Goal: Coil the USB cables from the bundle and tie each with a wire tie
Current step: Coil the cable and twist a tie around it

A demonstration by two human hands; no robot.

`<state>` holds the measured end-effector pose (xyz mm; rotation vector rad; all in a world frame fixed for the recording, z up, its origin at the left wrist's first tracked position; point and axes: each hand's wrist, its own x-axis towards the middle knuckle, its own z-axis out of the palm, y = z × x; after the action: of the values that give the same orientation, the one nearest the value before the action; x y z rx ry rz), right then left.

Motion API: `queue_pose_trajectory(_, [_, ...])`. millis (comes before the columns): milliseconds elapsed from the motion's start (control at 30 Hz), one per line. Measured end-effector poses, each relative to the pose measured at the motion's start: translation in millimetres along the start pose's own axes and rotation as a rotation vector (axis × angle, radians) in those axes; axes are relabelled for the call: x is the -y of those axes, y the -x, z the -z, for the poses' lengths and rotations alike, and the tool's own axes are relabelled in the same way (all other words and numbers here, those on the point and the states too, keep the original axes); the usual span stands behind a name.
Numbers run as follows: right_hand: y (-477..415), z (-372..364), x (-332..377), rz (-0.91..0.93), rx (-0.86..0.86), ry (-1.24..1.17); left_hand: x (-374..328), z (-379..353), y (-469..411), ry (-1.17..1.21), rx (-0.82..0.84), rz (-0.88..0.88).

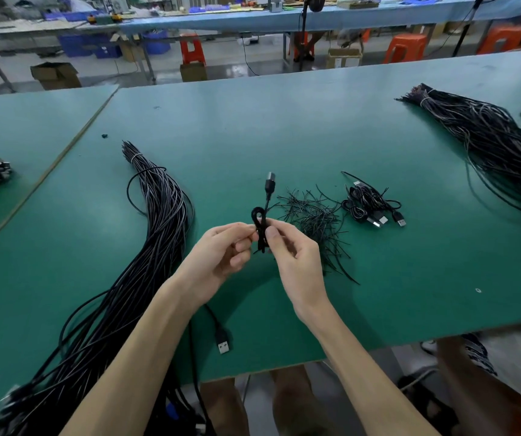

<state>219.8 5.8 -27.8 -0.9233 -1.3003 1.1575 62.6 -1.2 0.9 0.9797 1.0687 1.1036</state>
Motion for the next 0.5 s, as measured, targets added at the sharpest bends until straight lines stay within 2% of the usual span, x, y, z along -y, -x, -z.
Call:
queue_pose_trajectory(100, [0,0,1,-0.044,-0.010,-0.010,2,0,0,-0.169,-0.086,-0.060])
queue_pose_trajectory(200, [0,0,1,-0.103,-0.053,-0.049,9,-1,-3,-0.561,-0.226,-0.315])
queue_pose_trajectory(267, [0,0,1,-0.115,-0.079,-0.042,15,-2,-4,-0.787,-0.244,-0.446])
queue_pose_trajectory(400, [0,0,3,-0.119,-0.044,-0.028,19,0,-5,-0.869,-0.230,-0.564])
queue_pose_trajectory(500, [0,0,2,-0.108,-0.013,-0.021,19,1,-6,-0.874,-0.228,-0.572])
